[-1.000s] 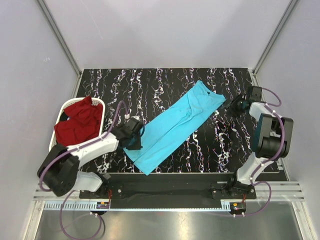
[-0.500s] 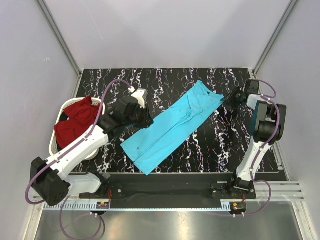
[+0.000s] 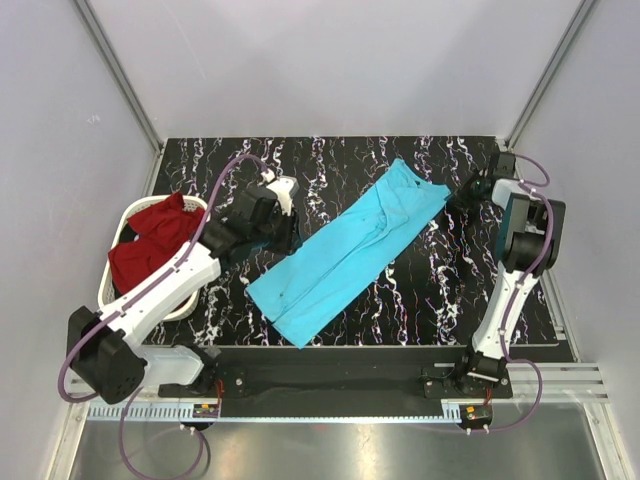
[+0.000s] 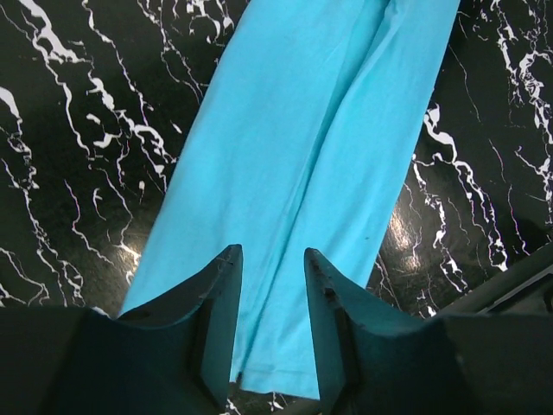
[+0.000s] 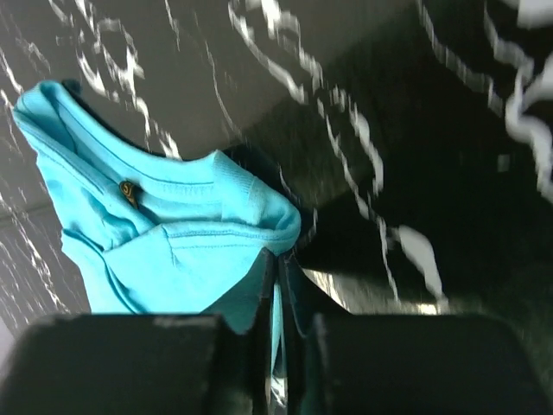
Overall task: Fold and stack the t-shirts
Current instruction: Fold the tshirt
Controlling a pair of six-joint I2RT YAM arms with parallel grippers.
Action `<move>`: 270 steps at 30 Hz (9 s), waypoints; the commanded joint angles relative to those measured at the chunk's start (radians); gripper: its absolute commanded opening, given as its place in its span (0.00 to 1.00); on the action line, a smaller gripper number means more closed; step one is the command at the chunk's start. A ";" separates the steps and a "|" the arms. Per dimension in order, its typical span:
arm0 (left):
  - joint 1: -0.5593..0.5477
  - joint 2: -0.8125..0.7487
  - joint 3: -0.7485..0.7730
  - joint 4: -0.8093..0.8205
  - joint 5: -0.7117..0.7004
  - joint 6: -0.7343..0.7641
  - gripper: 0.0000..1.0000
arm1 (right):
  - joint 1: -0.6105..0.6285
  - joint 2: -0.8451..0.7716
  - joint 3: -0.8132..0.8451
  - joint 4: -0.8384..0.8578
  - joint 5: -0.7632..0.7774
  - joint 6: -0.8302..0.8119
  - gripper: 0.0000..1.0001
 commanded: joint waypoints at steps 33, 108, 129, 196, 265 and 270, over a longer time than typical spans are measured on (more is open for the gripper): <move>0.142 0.469 -0.056 -0.050 0.104 0.043 0.44 | -0.014 -0.234 0.057 -0.122 -0.200 0.083 0.66; -0.038 -0.025 -0.444 0.096 0.201 -0.382 0.34 | 0.095 0.581 0.962 -0.092 -0.197 0.107 0.31; -0.031 0.164 -0.438 0.326 0.316 -0.271 0.38 | 0.330 -0.559 -0.331 -0.340 0.154 0.156 0.54; -0.170 -0.405 -0.373 0.101 0.337 -0.297 0.44 | 0.865 -1.133 -0.846 -0.627 0.272 0.503 0.25; -0.522 0.414 -0.261 0.452 0.145 -0.322 0.26 | 0.965 -1.373 -1.152 -0.386 0.218 0.715 0.38; -0.525 0.411 -0.266 0.441 0.132 -0.317 0.24 | 0.966 -1.400 -1.147 -0.417 0.226 0.719 0.39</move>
